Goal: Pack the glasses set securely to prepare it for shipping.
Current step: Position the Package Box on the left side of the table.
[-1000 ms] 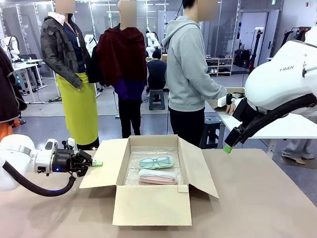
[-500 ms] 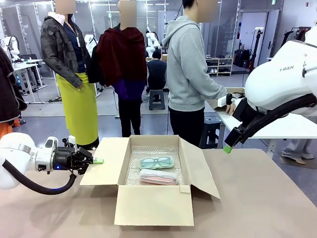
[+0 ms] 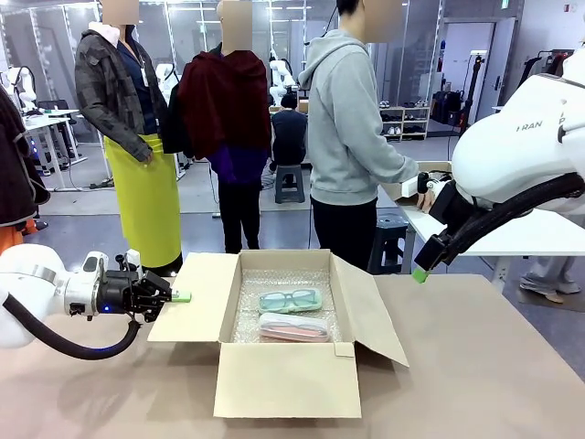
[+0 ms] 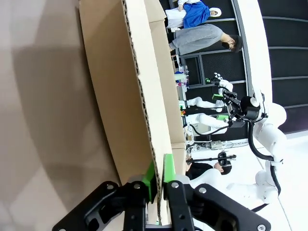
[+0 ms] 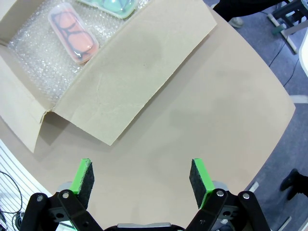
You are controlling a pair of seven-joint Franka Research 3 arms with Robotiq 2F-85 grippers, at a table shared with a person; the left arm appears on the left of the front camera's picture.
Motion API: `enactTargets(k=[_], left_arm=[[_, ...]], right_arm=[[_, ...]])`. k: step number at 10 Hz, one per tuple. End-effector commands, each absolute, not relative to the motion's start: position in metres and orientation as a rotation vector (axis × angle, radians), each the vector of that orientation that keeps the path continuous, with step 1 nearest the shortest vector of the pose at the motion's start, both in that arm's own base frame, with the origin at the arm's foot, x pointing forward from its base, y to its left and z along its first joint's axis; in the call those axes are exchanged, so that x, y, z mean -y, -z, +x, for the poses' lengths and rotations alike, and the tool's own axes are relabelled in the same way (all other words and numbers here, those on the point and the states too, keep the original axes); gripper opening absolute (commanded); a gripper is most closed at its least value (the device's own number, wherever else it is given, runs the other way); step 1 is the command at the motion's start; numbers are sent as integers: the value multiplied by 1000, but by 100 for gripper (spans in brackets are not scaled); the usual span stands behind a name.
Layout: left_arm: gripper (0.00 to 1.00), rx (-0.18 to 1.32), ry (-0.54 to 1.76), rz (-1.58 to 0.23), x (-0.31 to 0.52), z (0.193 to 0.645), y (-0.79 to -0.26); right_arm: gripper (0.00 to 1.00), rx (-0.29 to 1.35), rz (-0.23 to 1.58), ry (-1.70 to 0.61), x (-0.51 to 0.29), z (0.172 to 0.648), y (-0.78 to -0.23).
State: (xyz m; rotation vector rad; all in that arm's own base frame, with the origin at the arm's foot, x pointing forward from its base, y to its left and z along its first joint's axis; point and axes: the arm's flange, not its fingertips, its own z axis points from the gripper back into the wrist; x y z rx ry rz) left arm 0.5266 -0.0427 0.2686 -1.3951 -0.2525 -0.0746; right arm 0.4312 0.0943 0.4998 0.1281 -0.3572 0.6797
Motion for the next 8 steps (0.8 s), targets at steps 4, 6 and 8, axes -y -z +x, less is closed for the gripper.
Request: enactTargets(k=[4, 6, 8], left_arm=[[5, 253, 75, -1395, 43, 527, -269], [5, 191, 44, -1414, -3, 528, -270], [5, 221, 29, -1432, -43, 527, -269]], right_arm=[[100, 353, 117, -695, -93, 432, -503], [100, 353, 117, -695, -93, 432, -503], [100, 353, 117, -695, -93, 432, -503]])
